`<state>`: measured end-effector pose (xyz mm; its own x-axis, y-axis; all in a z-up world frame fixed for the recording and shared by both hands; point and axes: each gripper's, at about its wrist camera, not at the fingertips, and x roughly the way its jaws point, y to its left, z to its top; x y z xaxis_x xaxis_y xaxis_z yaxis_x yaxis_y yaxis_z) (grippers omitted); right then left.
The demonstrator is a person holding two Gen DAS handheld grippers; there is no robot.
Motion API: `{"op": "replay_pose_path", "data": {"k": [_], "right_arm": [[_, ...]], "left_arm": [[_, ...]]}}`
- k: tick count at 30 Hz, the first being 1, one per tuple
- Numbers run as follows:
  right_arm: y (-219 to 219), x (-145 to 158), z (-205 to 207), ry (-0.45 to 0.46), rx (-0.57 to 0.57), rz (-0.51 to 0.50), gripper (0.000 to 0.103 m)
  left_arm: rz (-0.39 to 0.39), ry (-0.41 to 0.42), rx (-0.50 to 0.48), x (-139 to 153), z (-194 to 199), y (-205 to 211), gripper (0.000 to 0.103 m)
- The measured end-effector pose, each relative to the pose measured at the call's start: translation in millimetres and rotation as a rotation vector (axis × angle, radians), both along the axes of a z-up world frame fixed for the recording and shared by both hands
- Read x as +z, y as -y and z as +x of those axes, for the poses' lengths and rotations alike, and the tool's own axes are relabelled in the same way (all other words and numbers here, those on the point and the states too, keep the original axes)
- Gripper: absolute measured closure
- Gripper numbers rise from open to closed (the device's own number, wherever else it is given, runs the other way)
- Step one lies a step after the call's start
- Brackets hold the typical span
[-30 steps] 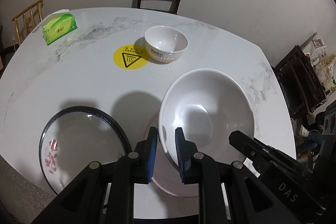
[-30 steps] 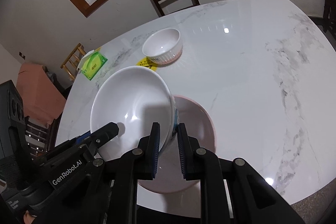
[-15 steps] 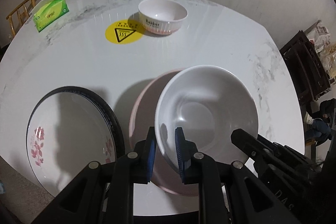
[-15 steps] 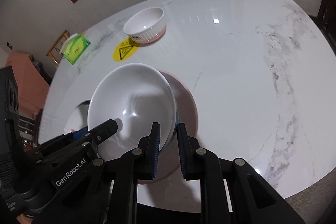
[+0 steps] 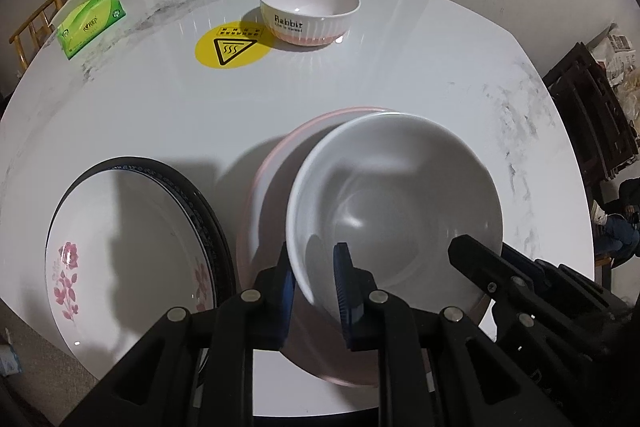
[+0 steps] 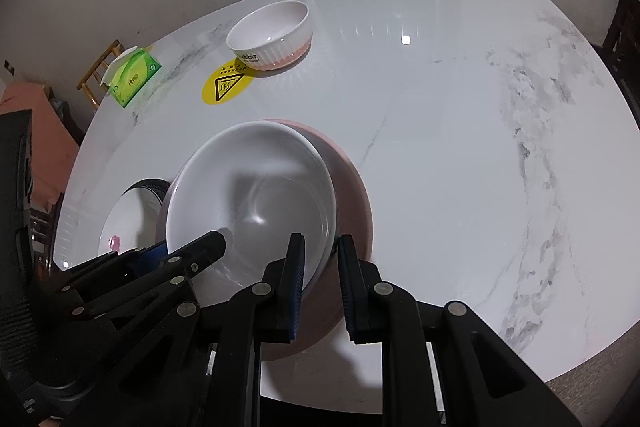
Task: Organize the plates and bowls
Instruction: 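Lower the blue-banded white bowl into the pink bowl with both grippers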
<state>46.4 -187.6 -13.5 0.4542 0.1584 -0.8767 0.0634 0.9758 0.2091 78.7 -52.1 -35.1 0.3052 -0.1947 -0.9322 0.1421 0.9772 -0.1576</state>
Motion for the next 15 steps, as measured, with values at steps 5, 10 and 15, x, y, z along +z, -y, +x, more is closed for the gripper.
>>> {"op": "replay_pose_path", "data": {"k": [5,10,15], "right_arm": [[-3.5,0.3,1.8,0.0,0.013,-0.021,0.084],[-5.5,0.2,1.4,0.006,0.017,-0.028,0.082],[-5.1,0.0,0.6,0.005,0.017,-0.022,0.08]], "left_arm": [[-0.002,-0.009,0.001,-1.8,0.2,0.7,0.084],[-0.001,-0.009,0.0,-1.9,-0.3,0.5,0.081],[-0.004,-0.019,0.002,-1.5,0.7,1.1,0.079]]}}
